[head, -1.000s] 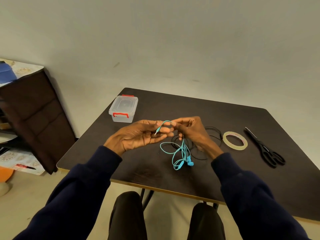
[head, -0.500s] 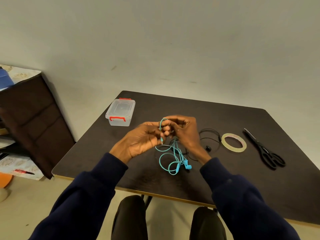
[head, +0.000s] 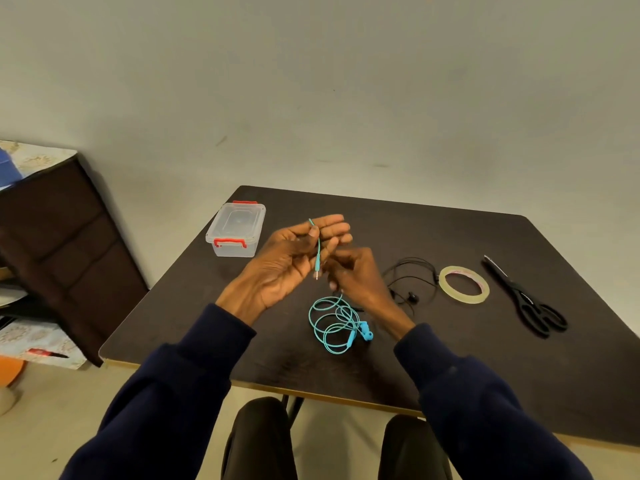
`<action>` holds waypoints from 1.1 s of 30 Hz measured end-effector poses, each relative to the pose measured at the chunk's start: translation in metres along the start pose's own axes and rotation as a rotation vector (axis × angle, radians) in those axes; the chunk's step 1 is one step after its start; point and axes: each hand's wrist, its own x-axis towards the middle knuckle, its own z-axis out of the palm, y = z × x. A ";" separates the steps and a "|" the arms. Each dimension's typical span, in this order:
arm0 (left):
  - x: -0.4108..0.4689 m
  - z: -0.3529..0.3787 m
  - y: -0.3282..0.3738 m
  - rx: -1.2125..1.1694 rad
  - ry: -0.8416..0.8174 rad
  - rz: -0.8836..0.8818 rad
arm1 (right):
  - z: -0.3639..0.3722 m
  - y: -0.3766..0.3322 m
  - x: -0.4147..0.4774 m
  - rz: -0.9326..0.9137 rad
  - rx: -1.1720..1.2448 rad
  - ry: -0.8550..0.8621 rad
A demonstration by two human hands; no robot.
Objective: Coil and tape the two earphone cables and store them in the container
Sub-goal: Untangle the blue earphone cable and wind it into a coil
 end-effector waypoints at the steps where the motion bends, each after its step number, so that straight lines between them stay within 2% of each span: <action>1: 0.003 0.000 0.001 -0.020 0.010 0.029 | 0.004 0.003 -0.005 0.028 0.040 -0.034; 4: 0.012 -0.004 -0.002 -0.041 0.033 0.130 | 0.011 0.011 -0.015 0.046 0.012 -0.082; 9: 0.019 -0.012 -0.006 0.141 0.073 0.278 | 0.008 0.003 -0.029 -0.143 -0.412 -0.163; 12: 0.018 -0.017 -0.010 0.501 0.112 0.330 | -0.003 -0.006 -0.028 -0.251 -0.620 -0.148; 14: 0.015 -0.021 -0.016 0.759 0.145 0.307 | -0.010 -0.014 -0.021 -0.349 -0.733 -0.073; 18: 0.006 -0.017 -0.024 0.917 0.148 0.134 | -0.025 -0.033 -0.005 -0.483 -0.819 0.039; 20: 0.003 -0.011 -0.024 0.822 0.164 0.044 | -0.033 -0.036 0.001 -0.514 -0.835 0.047; 23: 0.001 -0.005 -0.021 0.488 0.172 -0.092 | -0.038 -0.037 0.010 -0.535 -0.751 0.056; 27: -0.005 -0.006 -0.012 0.120 -0.037 -0.247 | -0.040 -0.042 0.018 -0.550 -0.577 0.088; 30: -0.008 -0.007 -0.010 0.015 -0.136 -0.277 | -0.039 -0.041 0.019 -0.507 -0.505 0.095; 33: -0.010 -0.006 -0.009 0.027 -0.185 -0.222 | -0.034 -0.033 0.018 -0.369 -0.367 0.096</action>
